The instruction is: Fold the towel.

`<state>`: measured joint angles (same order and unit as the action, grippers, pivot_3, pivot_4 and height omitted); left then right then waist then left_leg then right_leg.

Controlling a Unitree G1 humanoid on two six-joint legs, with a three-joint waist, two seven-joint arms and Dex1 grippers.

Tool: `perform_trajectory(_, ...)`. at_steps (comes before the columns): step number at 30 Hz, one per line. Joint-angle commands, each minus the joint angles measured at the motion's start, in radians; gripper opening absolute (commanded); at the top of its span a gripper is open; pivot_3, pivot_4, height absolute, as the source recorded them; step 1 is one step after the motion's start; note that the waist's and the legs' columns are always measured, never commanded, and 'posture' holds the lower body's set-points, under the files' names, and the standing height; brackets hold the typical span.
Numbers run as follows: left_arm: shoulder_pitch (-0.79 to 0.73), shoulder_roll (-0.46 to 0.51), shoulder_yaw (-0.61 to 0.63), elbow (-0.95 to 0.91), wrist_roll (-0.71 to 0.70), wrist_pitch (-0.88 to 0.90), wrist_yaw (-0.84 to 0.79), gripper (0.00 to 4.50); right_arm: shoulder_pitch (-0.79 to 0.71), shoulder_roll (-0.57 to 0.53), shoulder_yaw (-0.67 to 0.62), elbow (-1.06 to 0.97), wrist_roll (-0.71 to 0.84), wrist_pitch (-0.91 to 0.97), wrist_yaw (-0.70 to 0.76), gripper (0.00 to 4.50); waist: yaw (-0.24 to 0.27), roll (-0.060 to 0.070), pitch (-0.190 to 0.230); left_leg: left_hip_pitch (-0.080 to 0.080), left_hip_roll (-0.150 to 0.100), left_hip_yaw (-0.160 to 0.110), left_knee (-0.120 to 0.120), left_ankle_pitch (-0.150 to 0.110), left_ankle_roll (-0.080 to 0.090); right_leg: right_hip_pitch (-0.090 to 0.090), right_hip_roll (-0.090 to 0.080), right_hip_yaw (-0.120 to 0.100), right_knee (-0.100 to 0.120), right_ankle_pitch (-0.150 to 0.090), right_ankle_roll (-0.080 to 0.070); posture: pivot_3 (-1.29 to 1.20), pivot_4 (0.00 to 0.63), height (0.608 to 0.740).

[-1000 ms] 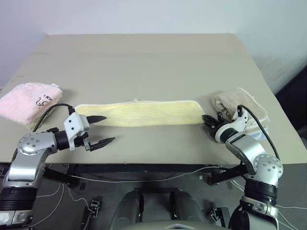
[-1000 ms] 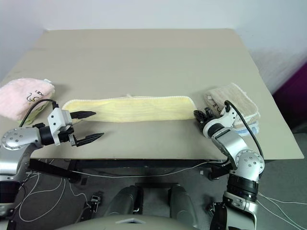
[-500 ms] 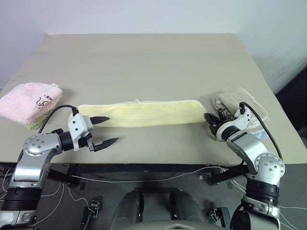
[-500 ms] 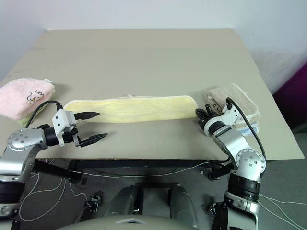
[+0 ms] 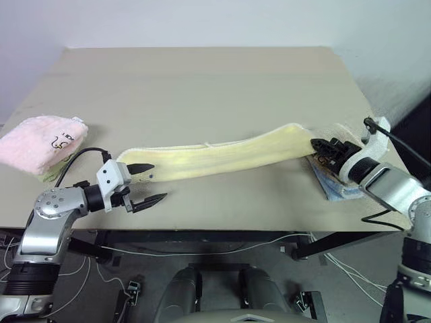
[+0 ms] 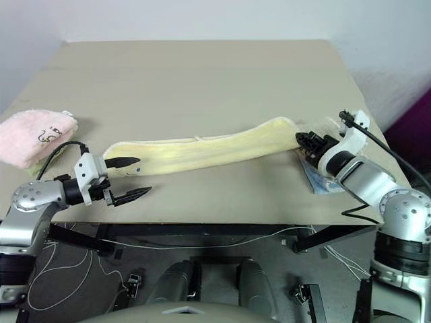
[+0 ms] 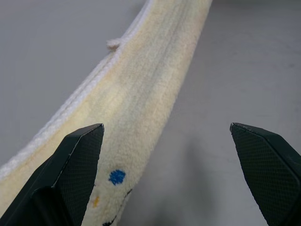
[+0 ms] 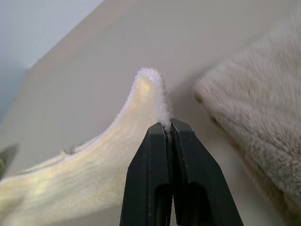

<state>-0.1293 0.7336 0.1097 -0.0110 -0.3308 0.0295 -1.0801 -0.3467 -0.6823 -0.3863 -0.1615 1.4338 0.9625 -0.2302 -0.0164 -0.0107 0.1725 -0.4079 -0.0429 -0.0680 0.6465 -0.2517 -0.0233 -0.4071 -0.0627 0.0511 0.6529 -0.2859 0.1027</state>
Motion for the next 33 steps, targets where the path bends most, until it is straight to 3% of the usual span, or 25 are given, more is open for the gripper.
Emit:
perform_trajectory(1,-0.013,-0.005,0.001,-0.005,0.004,-0.020,0.007,4.50,-0.065,-0.051,0.046,-0.060,-0.045,0.036,0.084,0.01,0.000,0.000,0.000,0.000,0.000,0.000,0.000,0.000,0.000,0.000,0.000,0.000,0.000,0.000,0.000,0.00,0.150,0.740)
perform_trajectory(5,-0.018,-0.015,-0.005,-0.004,0.007,-0.020,0.017,4.50,-0.153,-0.091,0.187,-0.118,-0.160,0.077,0.215,0.01,-0.003,0.000,0.000,0.000,0.001,0.000,0.000,0.000,0.000,-0.001,0.000,0.000,0.000,0.000,0.000,0.00,0.150,0.740)
perform_trajectory(9,-0.022,-0.035,-0.016,-0.004,0.012,-0.021,0.033,4.50,-0.271,-0.038,0.350,-0.094,-0.293,0.081,0.335,0.01,-0.001,0.000,0.000,0.000,0.001,0.000,0.000,0.000,0.000,-0.001,0.000,0.000,-0.001,0.000,0.000,0.00,0.150,0.740)
perform_trajectory(18,-0.003,-0.056,-0.012,-0.030,0.016,-0.019,0.070,4.50,-0.441,0.241,0.633,0.096,-0.578,0.042,0.538,0.01,0.000,0.000,0.000,-0.002,0.001,0.000,-0.001,0.000,0.000,-0.002,0.000,0.000,-0.001,0.000,0.000,0.00,0.150,0.740)
perform_trajectory(23,0.035,-0.057,0.000,-0.066,0.010,-0.009,0.099,4.50,-0.459,0.351,0.682,0.192,-0.708,0.001,0.600,0.01,-0.001,0.000,0.000,-0.002,0.001,-0.001,-0.001,0.000,0.000,-0.003,0.000,0.000,-0.001,0.000,0.000,0.00,0.150,0.740)
perform_trajectory(31,0.093,-0.053,0.024,-0.120,-0.007,0.012,0.131,4.50,-0.437,0.414,0.646,0.237,-0.795,0.000,0.670,0.01,-0.002,0.000,0.000,-0.002,0.000,-0.001,-0.002,0.000,-0.001,-0.004,0.000,0.000,-0.001,0.000,0.000,0.00,0.150,0.740)
perform_trajectory(33,0.099,-0.057,0.031,-0.126,-0.014,0.019,0.139,4.50,-0.428,0.427,0.624,0.221,-0.788,0.014,0.682,0.49,-0.002,0.000,0.000,-0.002,0.000,-0.001,-0.002,0.000,-0.001,-0.004,0.000,0.000,-0.001,0.000,0.000,0.00,0.150,0.740)
